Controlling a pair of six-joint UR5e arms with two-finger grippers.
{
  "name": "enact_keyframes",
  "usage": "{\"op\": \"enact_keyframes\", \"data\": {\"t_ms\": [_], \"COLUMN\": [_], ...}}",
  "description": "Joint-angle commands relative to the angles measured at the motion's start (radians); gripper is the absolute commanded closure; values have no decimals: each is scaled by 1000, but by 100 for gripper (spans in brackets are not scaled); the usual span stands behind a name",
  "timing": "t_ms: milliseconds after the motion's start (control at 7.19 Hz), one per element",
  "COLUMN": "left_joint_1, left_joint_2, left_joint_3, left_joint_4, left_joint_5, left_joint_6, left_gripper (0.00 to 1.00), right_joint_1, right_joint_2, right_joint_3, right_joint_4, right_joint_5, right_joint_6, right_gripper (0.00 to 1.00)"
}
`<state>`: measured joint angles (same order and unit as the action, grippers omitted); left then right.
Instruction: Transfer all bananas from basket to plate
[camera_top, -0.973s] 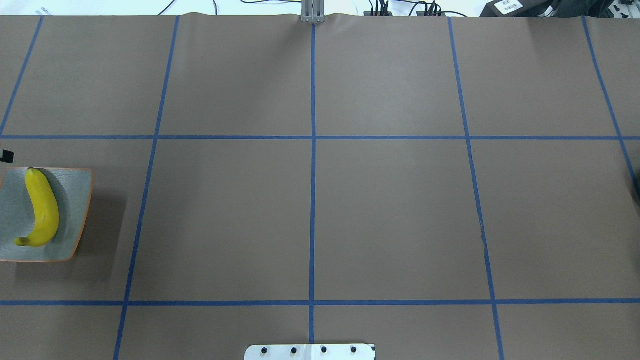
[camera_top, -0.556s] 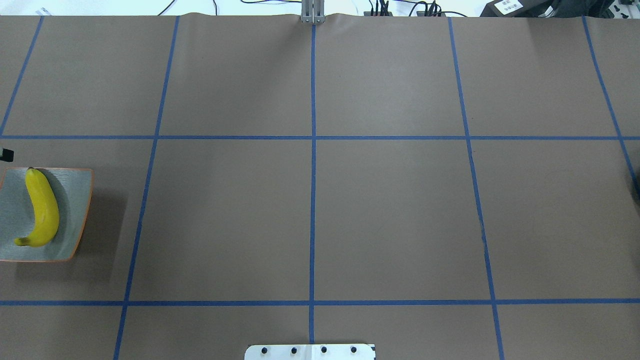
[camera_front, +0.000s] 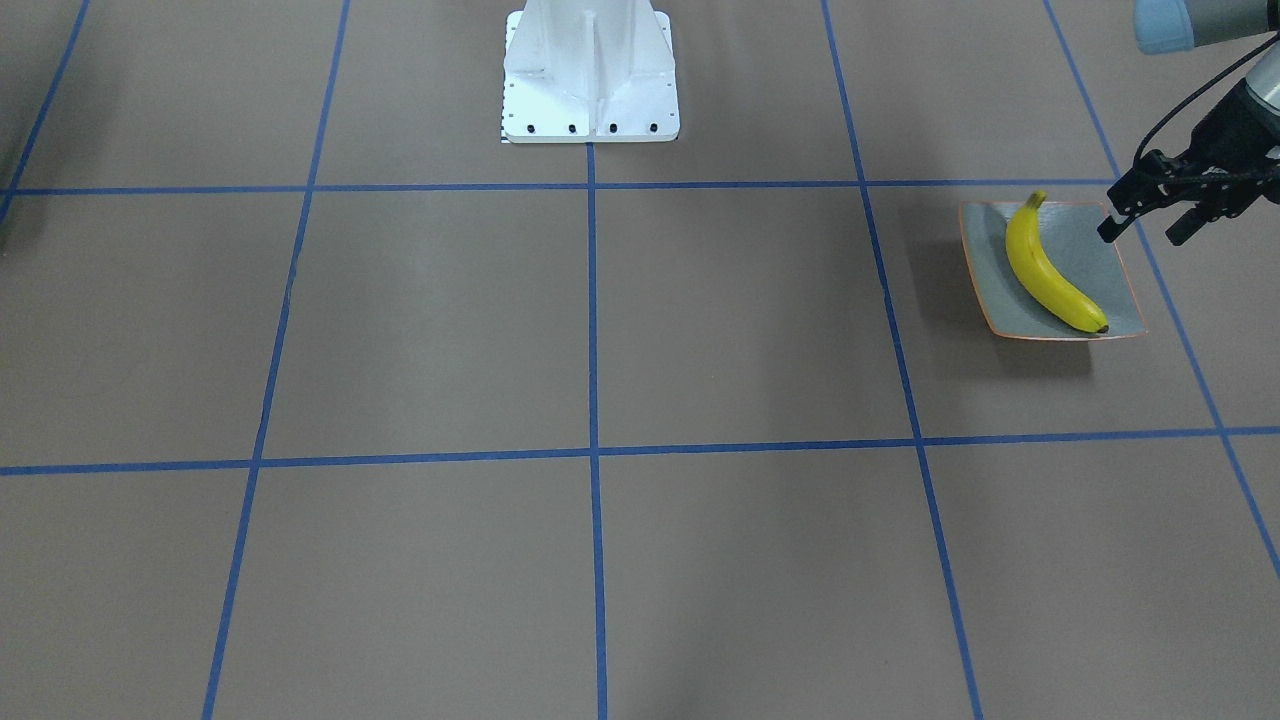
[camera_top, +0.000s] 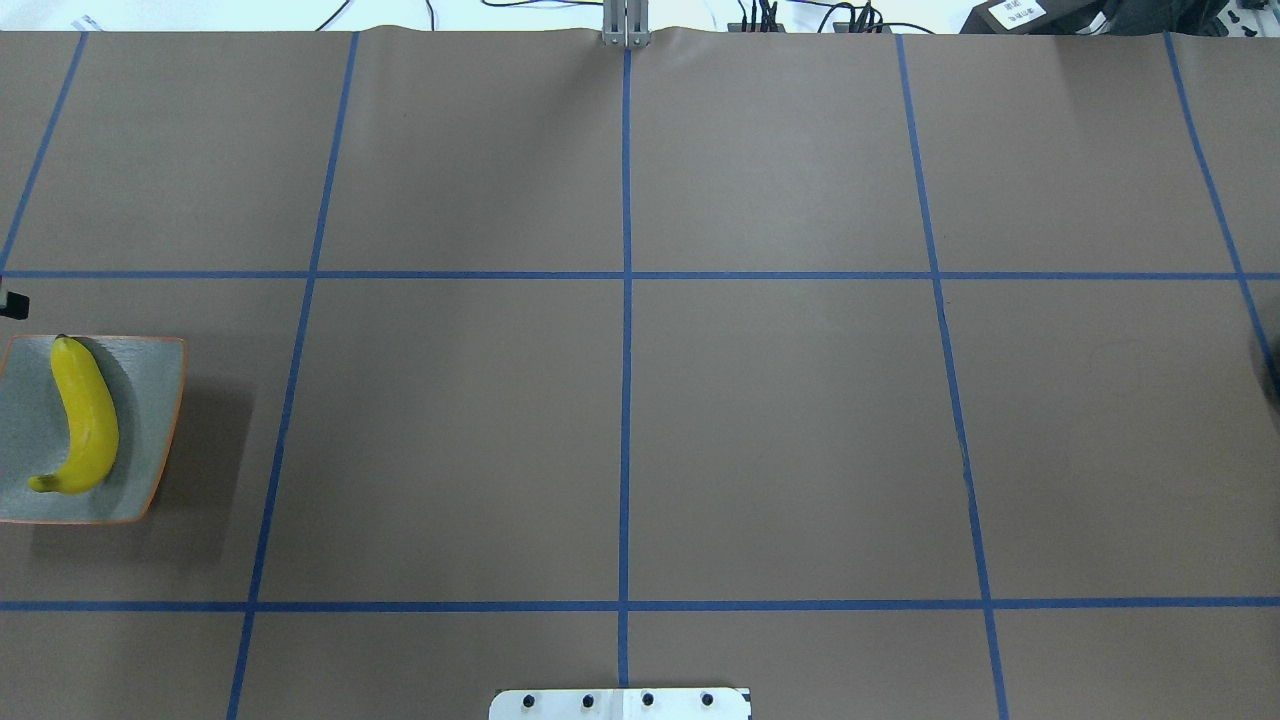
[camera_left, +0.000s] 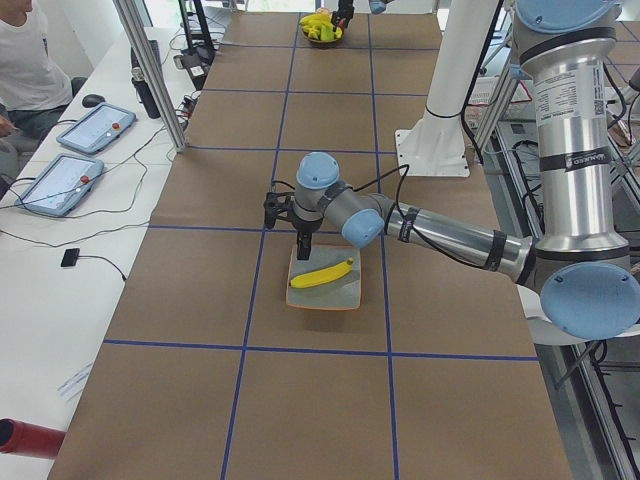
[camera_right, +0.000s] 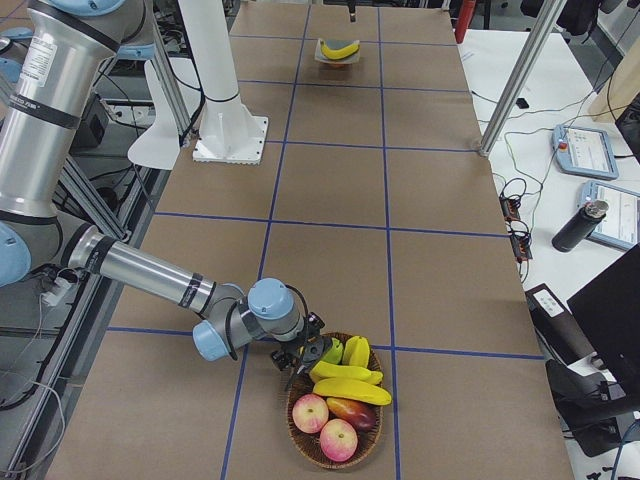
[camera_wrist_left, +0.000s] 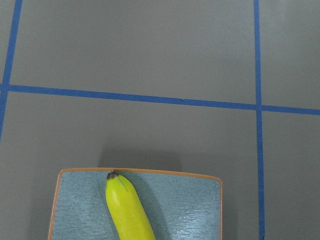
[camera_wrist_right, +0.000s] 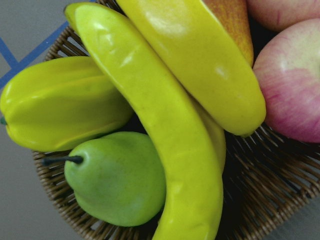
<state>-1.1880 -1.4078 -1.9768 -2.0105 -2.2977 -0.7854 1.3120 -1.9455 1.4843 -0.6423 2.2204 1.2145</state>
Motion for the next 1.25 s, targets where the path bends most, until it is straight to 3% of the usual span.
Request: {"op": "enact_keyframes", "data": {"t_ms": [0,278,417,556,834,1112], "left_joint_1": [1,1,1,1,1,2], "left_joint_2": [-5,-5,-5,-5,-3,-6], "left_joint_3": [-5,-8,-10,-8,-14,-11], "left_joint_4": [1,1,1,1,1,-1], "left_joint_5": [0,-2,-3,-3,-3,-19], "left_joint_6": [-2,-8,-8,-8,-9,-46], "left_gripper": [0,0,0,0,0,0], "right_joint_1": [-7,-31,-31,-31,-31,-28], "right_joint_2": [7,17,19,19,17,11], "right_joint_3": [-16,-24,-24,-24,-22,-13], "right_joint_4": [1,0,0,0,3,22], "right_joint_5": [-4,-2,-1,-4,-2,-2], "right_joint_6": [7,14,16,14,-1,-7], "right_gripper": [3,4,21,52,99,100]}}
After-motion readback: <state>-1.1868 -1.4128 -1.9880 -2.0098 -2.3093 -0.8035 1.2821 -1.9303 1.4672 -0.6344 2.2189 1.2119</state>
